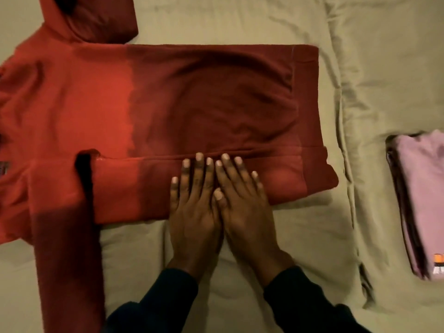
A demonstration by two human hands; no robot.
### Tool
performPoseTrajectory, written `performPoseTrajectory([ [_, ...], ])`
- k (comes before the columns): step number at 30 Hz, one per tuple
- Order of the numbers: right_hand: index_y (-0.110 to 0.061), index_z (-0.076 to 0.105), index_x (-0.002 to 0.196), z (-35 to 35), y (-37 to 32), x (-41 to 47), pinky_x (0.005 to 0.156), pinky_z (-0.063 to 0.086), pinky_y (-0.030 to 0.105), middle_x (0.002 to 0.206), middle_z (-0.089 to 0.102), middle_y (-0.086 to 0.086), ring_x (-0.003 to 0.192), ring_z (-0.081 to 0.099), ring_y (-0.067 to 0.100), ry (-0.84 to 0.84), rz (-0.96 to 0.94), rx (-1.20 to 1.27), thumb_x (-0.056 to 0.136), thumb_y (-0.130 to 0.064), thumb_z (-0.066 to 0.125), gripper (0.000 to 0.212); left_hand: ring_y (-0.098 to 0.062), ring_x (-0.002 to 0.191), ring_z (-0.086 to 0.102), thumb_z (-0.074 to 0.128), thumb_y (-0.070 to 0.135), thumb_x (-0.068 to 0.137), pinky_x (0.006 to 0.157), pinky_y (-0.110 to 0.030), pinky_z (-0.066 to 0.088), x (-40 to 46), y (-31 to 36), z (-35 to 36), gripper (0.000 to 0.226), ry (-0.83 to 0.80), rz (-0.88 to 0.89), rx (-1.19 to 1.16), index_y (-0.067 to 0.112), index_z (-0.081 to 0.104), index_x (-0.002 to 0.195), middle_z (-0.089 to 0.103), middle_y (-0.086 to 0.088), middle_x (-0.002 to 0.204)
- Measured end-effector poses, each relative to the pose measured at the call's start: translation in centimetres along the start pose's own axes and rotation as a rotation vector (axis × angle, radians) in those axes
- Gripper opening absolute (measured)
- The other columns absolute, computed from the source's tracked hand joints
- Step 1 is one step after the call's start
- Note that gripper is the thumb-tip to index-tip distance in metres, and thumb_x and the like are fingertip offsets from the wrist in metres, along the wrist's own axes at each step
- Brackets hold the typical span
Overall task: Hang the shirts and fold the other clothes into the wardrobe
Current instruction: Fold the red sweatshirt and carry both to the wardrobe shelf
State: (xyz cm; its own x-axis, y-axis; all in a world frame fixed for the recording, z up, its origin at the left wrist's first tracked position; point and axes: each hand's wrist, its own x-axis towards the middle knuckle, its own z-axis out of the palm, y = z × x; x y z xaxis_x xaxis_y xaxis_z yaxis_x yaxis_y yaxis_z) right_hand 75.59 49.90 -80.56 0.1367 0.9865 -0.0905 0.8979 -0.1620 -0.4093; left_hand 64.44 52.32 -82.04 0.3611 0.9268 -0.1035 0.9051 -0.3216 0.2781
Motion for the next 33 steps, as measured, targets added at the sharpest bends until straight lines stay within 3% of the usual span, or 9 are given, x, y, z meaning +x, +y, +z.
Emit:
performPoseTrajectory([
  [5,-0.028,0.012,0.16,-2.8,7.6,-0.9,0.124,0.008,0.043,0.166,0.007,-0.012,0.153,0.001,0.007,0.011,0.216,-0.154,0.106,-0.036,0.025,0.056,-0.019,0.155,0.009,0.025,0.037,0.106,0.124,-0.045,0.012,-0.3,-5.6,-1.3,0.054,0.106,-0.159,0.029,0.025,0.024,0.158,0.016,0.006,0.166],
  [12,-0.024,0.013,0.16,-2.1,6.7,-0.3,0.124,0.005,0.045,0.167,0.009,-0.008,0.153,0.004,0.008,0.036,0.27,-0.228,0.105,-0.034,0.025,0.057,-0.026,0.155,0.005,0.027,0.041,0.105,0.125,-0.048,0.006,0.2,-8.9,-1.7,0.06,0.136,-0.303,0.083,0.02,0.016,0.16,0.01,0.001,0.168],
  [16,-0.016,0.037,0.153,-2.5,3.4,-0.2,0.118,0.02,0.046,0.162,0.03,0.002,0.15,0.023,0.021,0.209,0.296,-0.154,0.099,-0.024,0.04,0.055,-0.025,0.155,0.003,0.029,0.042,0.104,0.124,-0.048,0.005,0.3,-8.8,-1.9,0.061,0.13,-0.314,0.062,0.02,0.016,0.16,0.009,0.001,0.168],
  [18,-0.009,0.057,0.136,-2.2,0.6,-0.6,0.106,0.032,0.041,0.144,0.052,0.013,0.132,0.045,0.032,0.339,0.23,-0.011,0.094,-0.013,0.049,0.044,-0.025,0.155,0.006,0.035,0.039,0.103,0.124,-0.049,0.007,0.5,-8.7,-2.5,0.059,0.136,-0.288,-0.084,0.02,0.025,0.158,0.014,0.0,0.167],
  [20,-0.005,0.066,0.115,-1.4,-3.7,-1.1,0.095,0.039,0.027,0.115,0.06,0.014,0.106,0.055,0.024,0.37,0.188,0.264,0.094,-0.006,0.051,0.026,-0.025,0.152,0.021,0.044,0.027,0.097,0.119,-0.047,0.02,0.0,-9.4,-4.2,0.051,0.219,-0.222,-0.265,0.017,0.048,0.147,0.032,-0.002,0.162],
  [23,-0.022,0.065,0.099,0.4,-10.7,-1.8,0.076,0.047,0.019,0.092,0.065,-0.001,0.082,0.06,0.008,0.117,0.332,0.662,0.101,-0.014,0.053,0.014,-0.029,0.126,0.053,0.05,0.009,0.087,0.099,-0.036,0.033,-1.9,-12.0,-7.8,0.032,0.482,-0.239,-0.313,0.013,0.069,0.113,0.065,-0.004,0.13],
  [27,-0.024,0.062,0.093,3.0,-17.0,-2.8,0.073,0.054,0.03,0.081,0.07,-0.004,0.075,0.066,0.008,-0.276,0.447,0.834,0.098,-0.034,0.058,0.012,-0.032,0.101,0.053,0.054,0.004,0.093,0.091,-0.043,0.041,-4.8,-18.3,-10.0,0.014,0.752,-0.559,-0.386,0.003,0.061,0.106,0.059,-0.017,0.107],
  [30,-0.026,0.063,0.1,4.2,-20.5,-3.3,0.071,0.054,0.02,0.086,0.071,-0.002,0.078,0.068,0.005,-0.47,0.474,0.943,0.093,-0.041,0.066,0.017,-0.021,0.098,0.053,0.062,0.02,0.098,0.087,-0.031,0.047,-6.8,-23.0,-9.8,0.032,0.72,-0.757,-0.61,0.002,0.056,0.123,0.051,-0.015,0.116],
  [33,-0.022,0.067,0.102,5.5,-21.7,-3.2,0.074,0.058,0.036,0.084,0.072,0.002,0.076,0.07,0.014,-0.528,0.465,0.923,0.087,-0.042,0.072,0.025,-0.014,0.113,0.052,0.056,0.032,0.101,0.097,-0.022,0.044,-7.5,-25.3,-9.1,0.041,0.498,-0.535,-0.682,0.013,0.052,0.137,0.045,-0.007,0.126],
])
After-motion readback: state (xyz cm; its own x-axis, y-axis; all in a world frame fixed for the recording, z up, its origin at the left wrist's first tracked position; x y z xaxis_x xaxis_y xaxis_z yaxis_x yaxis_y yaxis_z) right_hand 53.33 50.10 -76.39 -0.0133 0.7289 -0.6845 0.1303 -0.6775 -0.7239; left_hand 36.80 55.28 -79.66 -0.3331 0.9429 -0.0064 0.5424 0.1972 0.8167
